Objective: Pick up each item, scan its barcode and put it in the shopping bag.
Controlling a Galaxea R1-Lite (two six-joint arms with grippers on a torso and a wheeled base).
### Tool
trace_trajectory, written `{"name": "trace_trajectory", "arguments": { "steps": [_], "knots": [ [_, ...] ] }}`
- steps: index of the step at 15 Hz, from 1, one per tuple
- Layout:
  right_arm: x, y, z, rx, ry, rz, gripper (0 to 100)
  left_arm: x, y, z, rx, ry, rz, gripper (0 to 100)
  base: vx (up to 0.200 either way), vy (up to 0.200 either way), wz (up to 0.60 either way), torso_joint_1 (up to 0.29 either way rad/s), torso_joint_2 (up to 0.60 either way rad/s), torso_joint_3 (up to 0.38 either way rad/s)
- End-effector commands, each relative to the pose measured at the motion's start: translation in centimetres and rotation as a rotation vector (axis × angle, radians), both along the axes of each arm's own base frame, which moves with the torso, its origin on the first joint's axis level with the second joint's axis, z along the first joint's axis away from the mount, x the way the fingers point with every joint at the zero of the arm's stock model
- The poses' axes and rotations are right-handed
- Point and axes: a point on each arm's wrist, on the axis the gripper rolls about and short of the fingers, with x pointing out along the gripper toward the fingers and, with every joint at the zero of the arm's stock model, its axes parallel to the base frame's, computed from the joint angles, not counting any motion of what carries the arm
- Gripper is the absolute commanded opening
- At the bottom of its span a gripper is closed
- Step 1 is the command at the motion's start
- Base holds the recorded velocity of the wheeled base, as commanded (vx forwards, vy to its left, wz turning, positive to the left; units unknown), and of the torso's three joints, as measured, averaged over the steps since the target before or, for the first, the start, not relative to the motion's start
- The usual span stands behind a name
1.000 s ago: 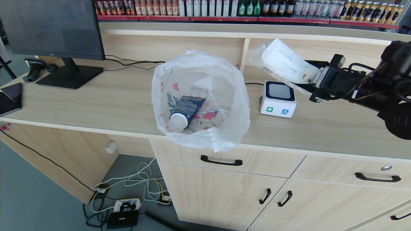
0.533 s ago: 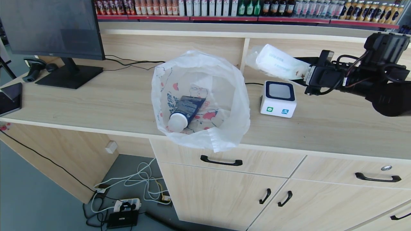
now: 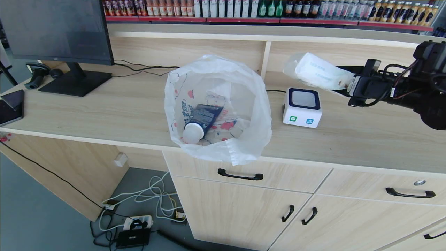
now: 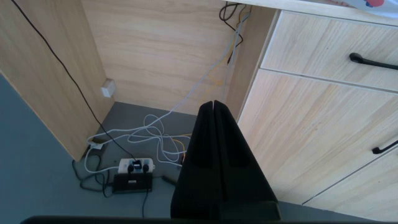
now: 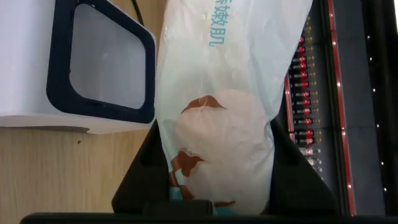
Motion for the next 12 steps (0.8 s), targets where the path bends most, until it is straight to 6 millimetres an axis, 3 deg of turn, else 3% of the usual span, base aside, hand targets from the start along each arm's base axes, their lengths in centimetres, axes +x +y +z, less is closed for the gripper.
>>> {"name": "trace_trajectory", "arguments": {
  "steps": [1,9,12],
  "knots": [
    [-0.2,-0.9,0.0,-0.001,0.002,-0.025,0,0.0,0.0,0.0,0.0,0.0,0.0,0,0.0,0.0,0.0,0.0,0.0,0.0],
    [1.2,-0.8,-0.9,-0.016,-0.032,-0.021,0,0.0,0.0,0.0,0.004,0.0,0.0,0,0.0,0.0,0.0,0.0,0.0,0.0],
    [0.6,-0.7,-1.0,-0.035,-0.034,-0.029,0,0.0,0.0,0.0,0.003,0.0,0.0,0,0.0,0.0,0.0,0.0,0.0,0.0]
  ]
}}
